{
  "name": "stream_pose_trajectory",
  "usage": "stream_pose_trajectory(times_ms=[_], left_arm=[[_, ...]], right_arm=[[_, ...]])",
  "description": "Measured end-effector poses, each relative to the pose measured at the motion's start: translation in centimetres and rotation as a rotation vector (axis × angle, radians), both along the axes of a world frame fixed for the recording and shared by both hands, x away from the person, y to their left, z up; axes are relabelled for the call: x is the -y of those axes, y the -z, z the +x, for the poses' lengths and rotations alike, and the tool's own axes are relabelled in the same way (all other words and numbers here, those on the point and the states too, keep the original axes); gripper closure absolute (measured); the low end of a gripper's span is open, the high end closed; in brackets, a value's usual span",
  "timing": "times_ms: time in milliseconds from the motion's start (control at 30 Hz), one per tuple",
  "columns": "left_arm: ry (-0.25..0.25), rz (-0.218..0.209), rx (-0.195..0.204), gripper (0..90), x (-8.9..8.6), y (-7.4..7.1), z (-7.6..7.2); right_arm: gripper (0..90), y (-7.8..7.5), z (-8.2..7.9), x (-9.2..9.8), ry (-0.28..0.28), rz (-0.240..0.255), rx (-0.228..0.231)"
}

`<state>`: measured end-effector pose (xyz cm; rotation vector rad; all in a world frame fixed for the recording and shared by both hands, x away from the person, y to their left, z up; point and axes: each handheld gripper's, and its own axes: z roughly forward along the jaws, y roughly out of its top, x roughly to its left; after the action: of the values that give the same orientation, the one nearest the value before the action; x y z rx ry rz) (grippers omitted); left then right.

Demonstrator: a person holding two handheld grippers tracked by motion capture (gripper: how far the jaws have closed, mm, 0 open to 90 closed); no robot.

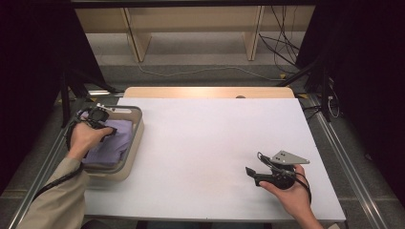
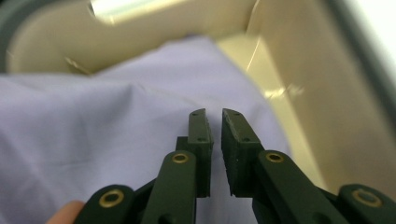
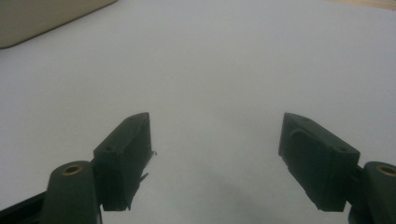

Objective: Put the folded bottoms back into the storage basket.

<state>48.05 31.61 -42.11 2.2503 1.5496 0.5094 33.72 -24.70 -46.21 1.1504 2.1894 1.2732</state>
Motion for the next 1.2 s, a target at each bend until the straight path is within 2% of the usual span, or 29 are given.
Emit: stream_pose_trajectory(times_ms=[67,200,233,400,467,567,600,633,700,767,800,833,867,967,1000,1067,1200], left_arm=[[-0.013,0.026,-0.023,81.9,-0.2,0.7,0.2],[-0.042,0.037,-0.047,81.4,-0.8,1.6,0.5],[-0.054,0.058,-0.062,80.9,-1.1,2.3,0.7],[-0.058,0.077,-0.065,77.6,-1.1,3.1,0.9],[-0.056,0.075,-0.046,74.7,-0.9,2.9,0.8],[-0.052,0.047,0.009,68.0,-0.3,2.1,0.7],[-0.052,0.047,0.009,65.6,-0.3,2.1,0.7],[-0.042,0.026,0.039,63.2,0.4,1.4,0.6],[-0.022,0.006,0.069,57.5,1.0,1.0,0.5],[-0.022,-0.03,0.081,50.5,1.4,0.8,0.6],[-0.022,-0.03,0.081,48.2,1.4,0.8,0.6],[-0.038,-0.078,0.066,45.1,1.8,1.0,0.8],[-0.044,-0.083,0.051,42.2,2.0,1.2,1.0],[-0.038,-0.064,0.015,40.9,2.4,2.1,1.5],[-0.038,-0.064,0.015,42.0,2.4,2.1,1.5],[-0.038,-0.039,-0.027,44.4,2.3,3.2,2.1],[-0.055,-0.05,-0.057,49.3,1.9,4.2,2.4]], right_arm=[[26.5,0.0,0.0,0.0,-0.001,0.0,0.001],[26.5,0.0,0.0,-0.1,-0.001,0.0,0.0],[26.5,0.0,0.0,-0.1,-0.003,0.0,0.0],[26.5,0.0,0.0,0.0,-0.002,-0.001,-0.002],[26.5,0.0,0.0,0.0,-0.001,-0.001,-0.002],[26.5,0.0,0.0,-0.1,-0.002,-0.002,-0.002],[26.5,0.0,0.0,-0.1,-0.002,-0.002,-0.002],[26.5,0.0,0.0,-0.1,-0.002,-0.002,-0.002],[26.5,0.0,0.0,0.0,-0.001,-0.003,-0.002],[26.5,0.0,0.0,0.0,-0.001,-0.002,-0.003],[26.5,0.0,0.0,0.0,-0.002,-0.002,-0.002],[26.5,0.0,0.0,-0.1,-0.002,-0.001,-0.002],[26.5,0.0,0.0,-0.1,-0.002,-0.001,-0.002],[26.5,0.0,0.0,-0.1,-0.003,-0.001,-0.002],[26.5,0.0,0.0,-0.1,-0.003,-0.001,-0.003],[26.5,0.1,0.1,-0.1,-0.001,0.0,-0.004],[26.5,0.1,0.0,-0.1,-0.003,-0.002,-0.008]])
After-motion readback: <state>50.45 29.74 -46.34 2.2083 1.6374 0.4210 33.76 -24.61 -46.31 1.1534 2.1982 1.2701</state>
